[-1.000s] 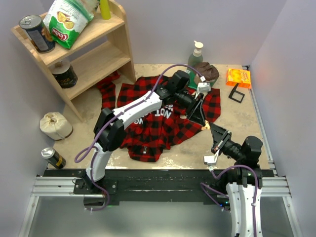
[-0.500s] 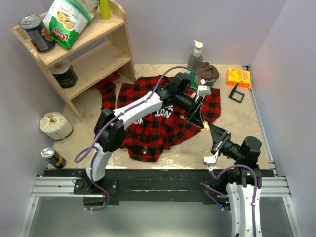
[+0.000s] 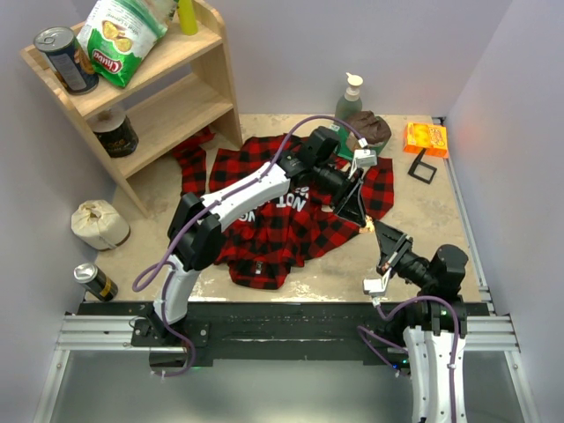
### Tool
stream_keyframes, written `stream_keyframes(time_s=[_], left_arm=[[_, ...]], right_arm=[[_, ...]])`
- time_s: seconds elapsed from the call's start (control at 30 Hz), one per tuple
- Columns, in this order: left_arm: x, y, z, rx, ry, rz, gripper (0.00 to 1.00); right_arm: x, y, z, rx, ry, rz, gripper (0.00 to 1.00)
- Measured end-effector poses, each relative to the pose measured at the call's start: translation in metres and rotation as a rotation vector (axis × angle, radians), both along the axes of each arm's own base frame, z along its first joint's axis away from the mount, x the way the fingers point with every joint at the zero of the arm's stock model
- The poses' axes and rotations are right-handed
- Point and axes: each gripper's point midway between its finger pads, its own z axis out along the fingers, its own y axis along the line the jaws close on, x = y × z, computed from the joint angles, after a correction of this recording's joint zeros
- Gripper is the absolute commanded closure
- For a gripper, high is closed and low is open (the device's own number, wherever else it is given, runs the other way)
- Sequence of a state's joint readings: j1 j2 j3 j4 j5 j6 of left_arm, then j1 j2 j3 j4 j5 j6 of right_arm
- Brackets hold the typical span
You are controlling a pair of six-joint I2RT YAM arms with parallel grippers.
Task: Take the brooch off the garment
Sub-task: Close the brooch.
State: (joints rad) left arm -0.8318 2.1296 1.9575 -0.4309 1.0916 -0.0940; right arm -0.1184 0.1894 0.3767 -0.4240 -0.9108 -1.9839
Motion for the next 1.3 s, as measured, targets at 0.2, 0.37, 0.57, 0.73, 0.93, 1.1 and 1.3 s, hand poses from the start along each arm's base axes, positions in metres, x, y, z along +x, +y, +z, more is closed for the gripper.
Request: stream_keyframes(time_s=[0.2,0.37,0.57,0.73,0.93,1.1,1.3], left_arm=[[0.0004,-0.0001,0.0002,-0.001,-0.002,0.001,0.50],[0.0006,0.0007,-0.0023,0.009,-0.003,0.005,0.52],[0.0013,0.0016,-0.0059,0.023,-0.011,0.012,0.52],[0.0014,0.0021,-0.0066,0.025,-0.016,0.011,0.53],[0.0012,0.0024,-0.0064,0.026,-0.015,0.010,0.53],[0.0013,0.0023,-0.0056,0.026,-0.016,0.011,0.53],[0.0018,0.0024,-0.0047,0.025,-0.017,0.012,0.53]], right_arm=[[0.0000,0.0001,0.0006,0.000,-0.003,0.001,1.00],[0.0001,0.0000,0.0005,-0.001,-0.003,0.000,1.00],[0.0005,0.0000,-0.0002,0.000,0.002,0.000,1.00],[0.0017,-0.0002,-0.0022,0.001,0.013,0.000,1.00],[0.0019,-0.0002,-0.0024,0.002,0.014,0.000,1.00],[0.0040,-0.0007,-0.0048,0.003,0.027,-0.001,1.00],[0.0047,-0.0009,-0.0037,0.002,0.022,-0.002,1.00]])
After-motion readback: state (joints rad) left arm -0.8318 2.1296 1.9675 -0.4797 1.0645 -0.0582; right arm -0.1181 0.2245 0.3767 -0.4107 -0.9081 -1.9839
